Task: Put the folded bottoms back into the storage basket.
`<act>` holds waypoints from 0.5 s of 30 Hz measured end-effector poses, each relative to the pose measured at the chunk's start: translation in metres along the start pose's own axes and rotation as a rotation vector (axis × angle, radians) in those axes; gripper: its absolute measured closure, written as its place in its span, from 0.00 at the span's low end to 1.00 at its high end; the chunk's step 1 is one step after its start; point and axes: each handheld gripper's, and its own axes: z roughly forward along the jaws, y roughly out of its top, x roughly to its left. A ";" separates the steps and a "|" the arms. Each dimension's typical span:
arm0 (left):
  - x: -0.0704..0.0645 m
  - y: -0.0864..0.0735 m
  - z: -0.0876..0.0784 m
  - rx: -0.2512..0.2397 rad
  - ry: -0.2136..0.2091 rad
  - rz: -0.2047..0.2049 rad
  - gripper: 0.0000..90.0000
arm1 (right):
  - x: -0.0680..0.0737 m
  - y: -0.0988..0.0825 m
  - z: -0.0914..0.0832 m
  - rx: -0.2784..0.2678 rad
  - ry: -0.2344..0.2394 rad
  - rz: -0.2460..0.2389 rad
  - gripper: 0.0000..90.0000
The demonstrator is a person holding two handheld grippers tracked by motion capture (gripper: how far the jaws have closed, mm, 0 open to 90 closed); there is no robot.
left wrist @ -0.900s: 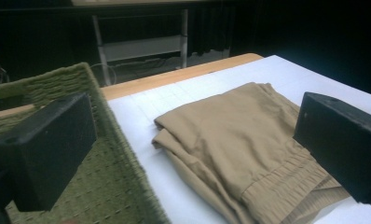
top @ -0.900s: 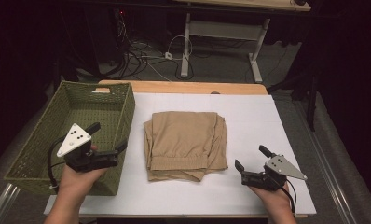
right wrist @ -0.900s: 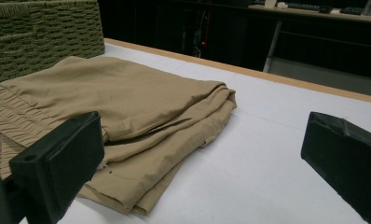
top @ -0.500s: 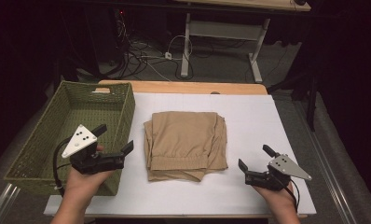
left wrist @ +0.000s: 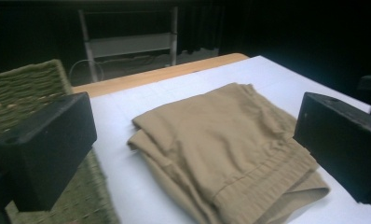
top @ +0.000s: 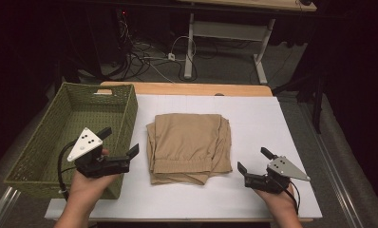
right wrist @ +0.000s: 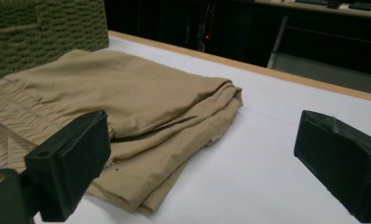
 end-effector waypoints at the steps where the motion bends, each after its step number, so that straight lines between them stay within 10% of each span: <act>1: -0.006 0.000 0.002 0.008 0.001 0.019 0.00 | 0.002 0.000 0.002 0.016 0.009 -0.007 0.08; 9: -0.061 -0.018 0.039 0.105 -0.106 0.068 0.00 | 0.003 -0.002 0.006 0.067 0.036 0.002 0.20; 15: -0.069 -0.056 0.076 0.277 -0.141 0.022 0.00 | 0.007 -0.003 0.017 0.119 0.064 0.013 0.38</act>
